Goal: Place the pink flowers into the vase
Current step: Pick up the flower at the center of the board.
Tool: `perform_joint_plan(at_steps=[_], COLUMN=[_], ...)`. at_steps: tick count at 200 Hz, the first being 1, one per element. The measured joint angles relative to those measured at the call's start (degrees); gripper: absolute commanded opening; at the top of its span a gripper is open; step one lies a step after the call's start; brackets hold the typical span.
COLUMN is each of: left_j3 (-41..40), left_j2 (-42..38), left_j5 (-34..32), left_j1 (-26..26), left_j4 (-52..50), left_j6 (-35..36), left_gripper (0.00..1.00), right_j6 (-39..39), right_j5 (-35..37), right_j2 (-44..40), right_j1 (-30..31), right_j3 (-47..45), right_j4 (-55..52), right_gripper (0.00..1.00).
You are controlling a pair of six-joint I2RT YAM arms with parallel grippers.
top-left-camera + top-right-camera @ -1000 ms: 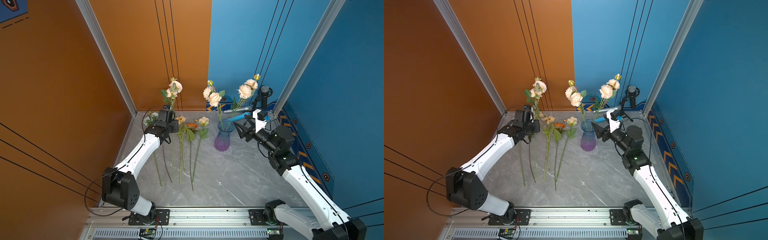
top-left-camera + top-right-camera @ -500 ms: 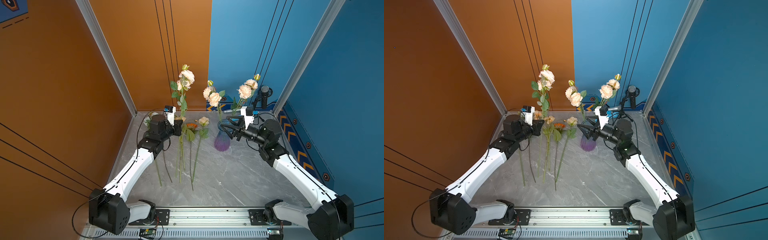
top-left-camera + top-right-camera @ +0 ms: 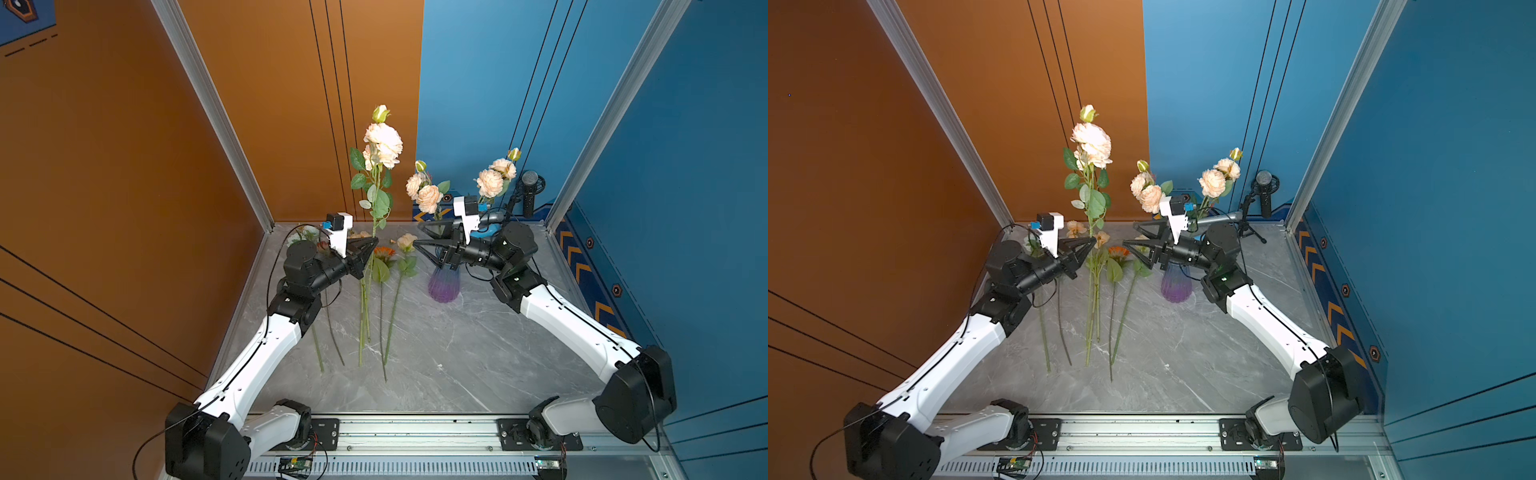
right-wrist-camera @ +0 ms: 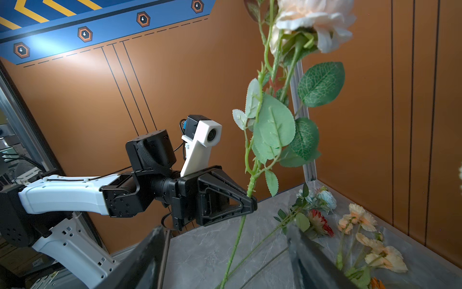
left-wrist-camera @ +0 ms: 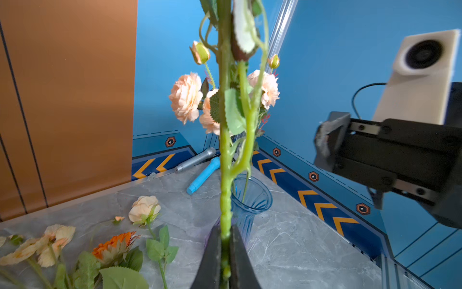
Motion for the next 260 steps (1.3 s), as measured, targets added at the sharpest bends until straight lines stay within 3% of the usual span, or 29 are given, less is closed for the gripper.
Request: perform_joint_plan(at_steps=[68,135,224,260], left_j3=[-1.0,-1.3,-1.3,-1.3], left_j2=[-3.0,-3.3,-3.7,-3.7], left_j5=[2.6,3.4,4.1,4.0], left_j1=[-3.4,-4.7,-6.3,-6.2], left_j4=[2.9,3.2,3.2,3.3], left_j6=[-2.6,-3.5,-3.6,-3.6], left_gripper=[0.07,0.08,0.12,0.14], right_j6=[2.0,2.3,3.3,3.2], right_j5=[-1.7,-2.1,-3.7,-4.5], right_j2=[8.3,10.9,13.0,13.0], right_j1=[4.7,7.1,7.7,7.7], right_j3=[7.7,11.4,13.3,13.3], right_j4=[0.8,1.2,1.2,0.9], right_gripper=[0.78,0.75,0.23,0.1])
